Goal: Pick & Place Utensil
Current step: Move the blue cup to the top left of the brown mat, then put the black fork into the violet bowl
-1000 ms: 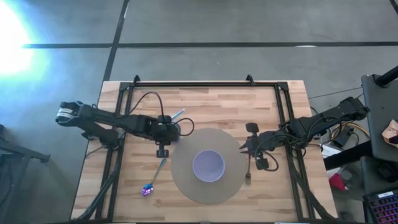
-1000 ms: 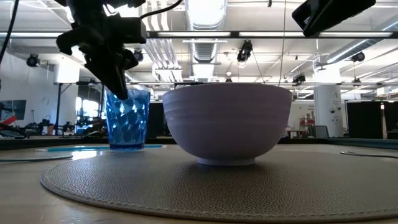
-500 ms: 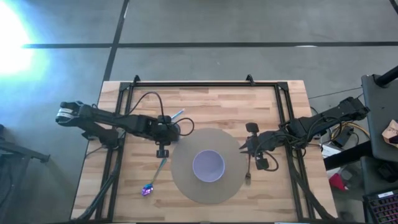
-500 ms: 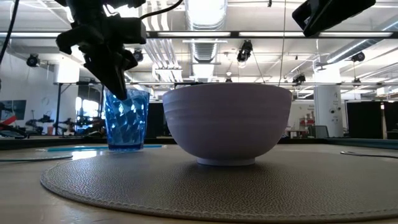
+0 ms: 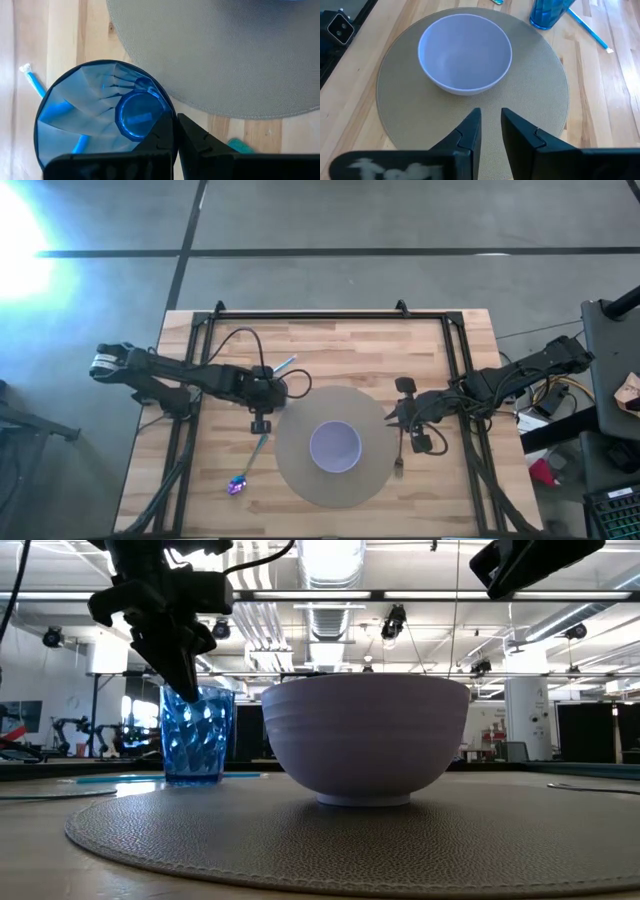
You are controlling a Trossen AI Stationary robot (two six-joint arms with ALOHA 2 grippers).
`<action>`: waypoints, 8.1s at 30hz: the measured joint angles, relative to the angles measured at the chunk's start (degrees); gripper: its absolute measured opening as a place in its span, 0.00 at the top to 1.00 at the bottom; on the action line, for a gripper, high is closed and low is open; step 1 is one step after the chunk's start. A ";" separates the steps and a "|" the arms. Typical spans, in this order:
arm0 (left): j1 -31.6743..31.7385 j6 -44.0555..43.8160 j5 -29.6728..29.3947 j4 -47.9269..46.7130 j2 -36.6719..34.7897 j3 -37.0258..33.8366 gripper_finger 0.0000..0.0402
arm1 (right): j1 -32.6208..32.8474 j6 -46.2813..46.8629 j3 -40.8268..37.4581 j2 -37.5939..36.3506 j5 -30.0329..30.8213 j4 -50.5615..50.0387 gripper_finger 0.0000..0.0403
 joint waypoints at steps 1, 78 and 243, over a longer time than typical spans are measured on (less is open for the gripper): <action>0.00 -0.05 0.10 0.03 0.14 0.00 0.99 | -0.01 0.00 0.00 0.00 0.00 0.00 0.83; -0.09 6.37 0.47 12.63 -13.12 0.04 0.59 | 3.78 26.14 -0.50 -0.02 -11.54 -5.89 0.82; -0.11 10.91 0.49 6.98 -12.12 -0.96 0.59 | 5.19 83.72 -0.30 33.89 -8.29 -10.19 0.62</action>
